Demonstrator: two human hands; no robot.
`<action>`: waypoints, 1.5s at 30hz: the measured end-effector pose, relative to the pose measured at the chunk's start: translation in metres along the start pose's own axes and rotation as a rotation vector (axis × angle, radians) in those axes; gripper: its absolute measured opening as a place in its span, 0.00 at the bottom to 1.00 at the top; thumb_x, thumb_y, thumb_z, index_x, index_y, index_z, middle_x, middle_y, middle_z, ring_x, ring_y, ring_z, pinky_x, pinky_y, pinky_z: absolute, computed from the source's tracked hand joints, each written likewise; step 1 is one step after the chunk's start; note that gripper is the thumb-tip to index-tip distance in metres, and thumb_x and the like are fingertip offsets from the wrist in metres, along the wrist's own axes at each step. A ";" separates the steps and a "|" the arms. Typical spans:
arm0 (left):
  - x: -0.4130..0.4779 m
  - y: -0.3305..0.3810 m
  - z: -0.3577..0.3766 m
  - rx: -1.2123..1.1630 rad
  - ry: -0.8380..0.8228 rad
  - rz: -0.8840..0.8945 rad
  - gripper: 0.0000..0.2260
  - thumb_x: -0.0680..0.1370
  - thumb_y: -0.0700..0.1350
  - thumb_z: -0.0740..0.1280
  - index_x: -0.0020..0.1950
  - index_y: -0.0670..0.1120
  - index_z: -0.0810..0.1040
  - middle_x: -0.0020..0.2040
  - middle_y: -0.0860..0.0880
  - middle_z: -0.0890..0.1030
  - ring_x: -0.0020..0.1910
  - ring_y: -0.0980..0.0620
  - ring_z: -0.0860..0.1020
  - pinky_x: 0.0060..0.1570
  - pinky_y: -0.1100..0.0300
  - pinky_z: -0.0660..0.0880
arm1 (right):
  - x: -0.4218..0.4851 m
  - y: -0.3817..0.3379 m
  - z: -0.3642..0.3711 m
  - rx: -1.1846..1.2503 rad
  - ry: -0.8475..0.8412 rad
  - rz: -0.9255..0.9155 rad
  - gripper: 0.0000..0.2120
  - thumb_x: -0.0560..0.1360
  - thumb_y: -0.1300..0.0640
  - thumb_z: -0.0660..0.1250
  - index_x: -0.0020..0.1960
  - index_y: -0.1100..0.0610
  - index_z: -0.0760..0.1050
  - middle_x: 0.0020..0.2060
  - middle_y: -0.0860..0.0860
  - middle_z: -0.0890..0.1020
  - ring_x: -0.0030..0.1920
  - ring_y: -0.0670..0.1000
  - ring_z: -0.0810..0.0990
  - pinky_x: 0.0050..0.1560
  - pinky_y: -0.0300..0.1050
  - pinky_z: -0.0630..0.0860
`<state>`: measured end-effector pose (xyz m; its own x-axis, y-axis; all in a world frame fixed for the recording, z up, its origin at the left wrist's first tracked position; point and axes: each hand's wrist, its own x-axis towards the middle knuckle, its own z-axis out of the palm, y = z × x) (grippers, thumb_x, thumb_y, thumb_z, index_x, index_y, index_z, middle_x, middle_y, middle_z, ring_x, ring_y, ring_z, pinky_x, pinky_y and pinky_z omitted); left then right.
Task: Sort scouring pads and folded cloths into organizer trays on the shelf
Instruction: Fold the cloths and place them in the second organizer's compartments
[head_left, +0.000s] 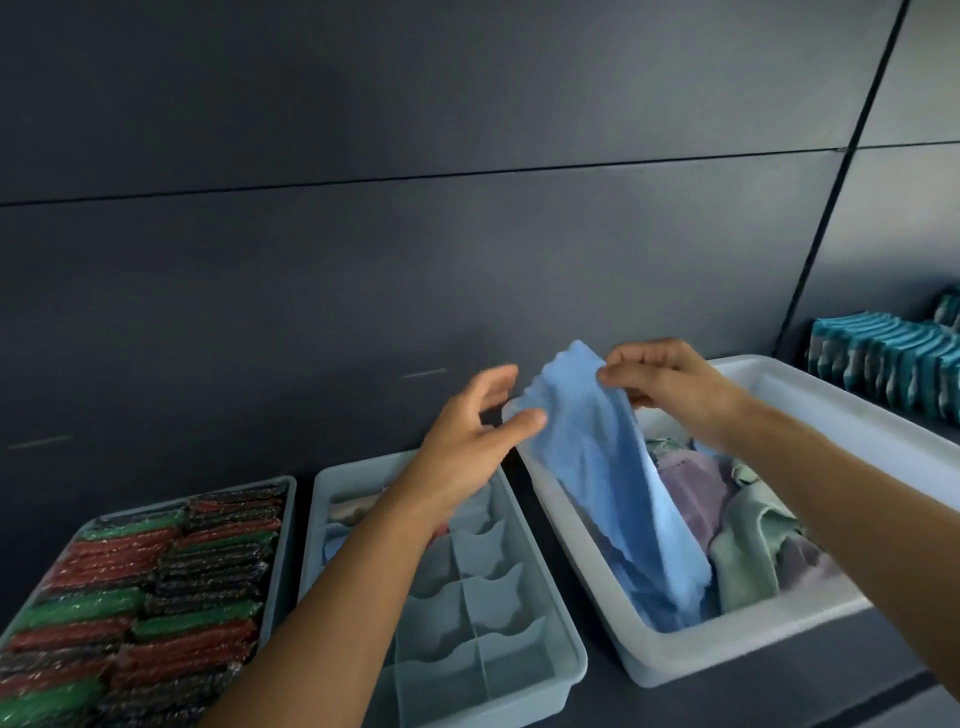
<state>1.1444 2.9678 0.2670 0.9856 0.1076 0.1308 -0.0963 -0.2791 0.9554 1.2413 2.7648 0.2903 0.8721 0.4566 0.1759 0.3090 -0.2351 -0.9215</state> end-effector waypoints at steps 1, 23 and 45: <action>0.001 0.009 -0.001 -0.028 -0.001 0.005 0.25 0.76 0.51 0.72 0.71 0.58 0.69 0.66 0.64 0.71 0.64 0.66 0.70 0.61 0.50 0.76 | -0.001 -0.014 0.004 0.045 -0.026 -0.037 0.07 0.75 0.67 0.65 0.40 0.70 0.73 0.29 0.53 0.70 0.30 0.46 0.69 0.34 0.34 0.69; -0.017 0.093 -0.108 0.105 0.325 0.161 0.07 0.73 0.43 0.75 0.39 0.42 0.81 0.36 0.41 0.81 0.30 0.49 0.74 0.24 0.62 0.71 | 0.001 -0.128 0.082 0.102 0.269 -0.406 0.25 0.74 0.56 0.70 0.33 0.72 0.62 0.29 0.59 0.60 0.33 0.54 0.58 0.33 0.45 0.55; -0.047 0.101 -0.105 -0.272 0.350 0.056 0.08 0.76 0.40 0.71 0.52 0.41 0.75 0.39 0.44 0.80 0.26 0.51 0.80 0.30 0.59 0.81 | -0.004 -0.137 0.137 -0.005 0.220 -0.457 0.26 0.75 0.50 0.65 0.32 0.71 0.65 0.25 0.61 0.64 0.29 0.53 0.62 0.28 0.52 0.68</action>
<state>1.0740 3.0344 0.3855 0.8757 0.4291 0.2214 -0.2277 -0.0373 0.9730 1.1436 2.9131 0.3689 0.7067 0.3225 0.6297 0.6788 -0.0584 -0.7320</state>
